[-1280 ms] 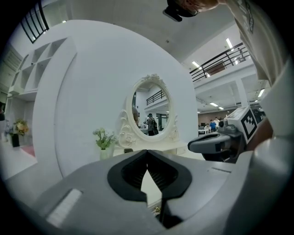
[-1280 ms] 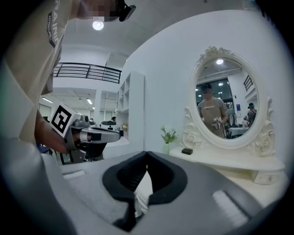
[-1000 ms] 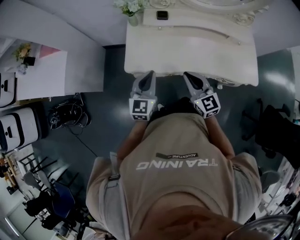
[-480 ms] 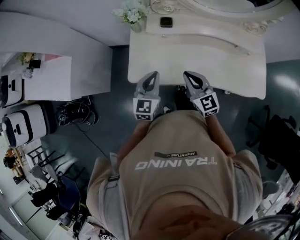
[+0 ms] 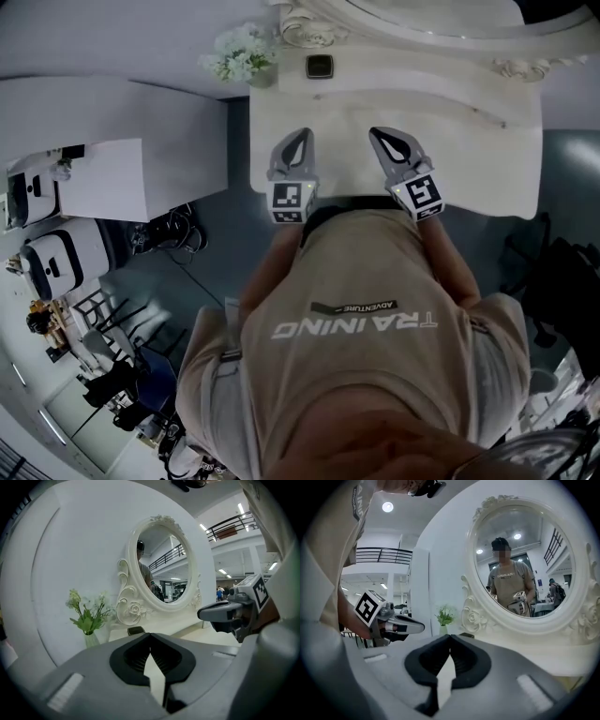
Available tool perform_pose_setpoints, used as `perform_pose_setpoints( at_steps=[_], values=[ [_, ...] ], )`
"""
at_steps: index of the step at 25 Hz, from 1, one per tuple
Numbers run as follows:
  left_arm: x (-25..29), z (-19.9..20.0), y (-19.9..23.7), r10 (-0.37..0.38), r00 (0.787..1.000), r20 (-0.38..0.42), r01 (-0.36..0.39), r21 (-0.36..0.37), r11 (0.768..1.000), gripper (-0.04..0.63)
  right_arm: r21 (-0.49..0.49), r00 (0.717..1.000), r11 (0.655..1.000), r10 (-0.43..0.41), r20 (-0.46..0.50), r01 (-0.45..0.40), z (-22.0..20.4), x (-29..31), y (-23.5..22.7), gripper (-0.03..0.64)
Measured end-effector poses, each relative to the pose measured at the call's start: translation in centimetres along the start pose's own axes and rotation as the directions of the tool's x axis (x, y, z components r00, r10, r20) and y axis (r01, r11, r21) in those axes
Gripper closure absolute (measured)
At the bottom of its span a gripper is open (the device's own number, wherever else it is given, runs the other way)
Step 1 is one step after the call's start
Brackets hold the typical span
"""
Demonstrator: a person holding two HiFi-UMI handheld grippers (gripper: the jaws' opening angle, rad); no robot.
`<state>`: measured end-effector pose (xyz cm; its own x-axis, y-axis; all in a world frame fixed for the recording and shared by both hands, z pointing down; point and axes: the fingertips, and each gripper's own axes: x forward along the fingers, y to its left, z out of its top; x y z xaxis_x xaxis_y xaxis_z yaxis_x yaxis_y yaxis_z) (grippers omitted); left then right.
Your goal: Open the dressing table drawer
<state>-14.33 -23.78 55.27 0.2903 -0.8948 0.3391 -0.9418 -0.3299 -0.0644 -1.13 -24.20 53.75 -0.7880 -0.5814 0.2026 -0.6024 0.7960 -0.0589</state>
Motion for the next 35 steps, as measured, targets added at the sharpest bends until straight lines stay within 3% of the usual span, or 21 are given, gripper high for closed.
perform_pose_setpoints(
  at_steps=[5,10,15,17,22,28,35],
  values=[
    [3.9,-0.7,1.0,0.04,0.998,-0.038,-0.041,-0.031,0.999,0.586,0.016,1.0,1.0,0.012,-0.029,-0.011,-0.9,0.8,-2.1,0.614],
    [7.5,-3.4,1.2,0.002,0.993,-0.117,-0.012,-0.087,0.996,0.586,0.028,0.999,1.0,0.011,-0.037,-0.01,-1.1,1.7,-3.3,0.614],
    [10.3,-6.9,2.4,0.017,0.977,-0.211,-0.045,-0.128,0.991,0.58,0.021,0.998,1.0,0.021,-0.066,-0.02,-1.4,1.3,-3.6,0.614],
    [11.5,-8.6,2.8,0.023,0.966,-0.257,-0.06,-0.137,0.989,0.518,0.013,0.997,1.0,0.015,-0.072,-0.014,-1.5,1.1,-4.2,0.614],
    [13.8,-11.5,2.9,0.018,0.937,-0.348,-0.069,-0.135,0.988,0.512,0.021,0.998,1.0,0.0,-0.07,0.002,-1.9,0.5,-5.4,0.614],
    [15.1,-12.3,3.1,0.057,0.927,-0.371,-0.106,-0.113,0.988,0.506,0.051,0.998,0.999,0.015,-0.055,-0.012,-2.2,0.1,-6.2,0.614],
    [16.2,-12.4,3.4,0.079,0.931,-0.356,-0.121,-0.098,0.988,0.506,0.063,0.998,0.998,0.019,-0.059,-0.015,-2.6,0.1,-6.9,0.614]
  ],
)
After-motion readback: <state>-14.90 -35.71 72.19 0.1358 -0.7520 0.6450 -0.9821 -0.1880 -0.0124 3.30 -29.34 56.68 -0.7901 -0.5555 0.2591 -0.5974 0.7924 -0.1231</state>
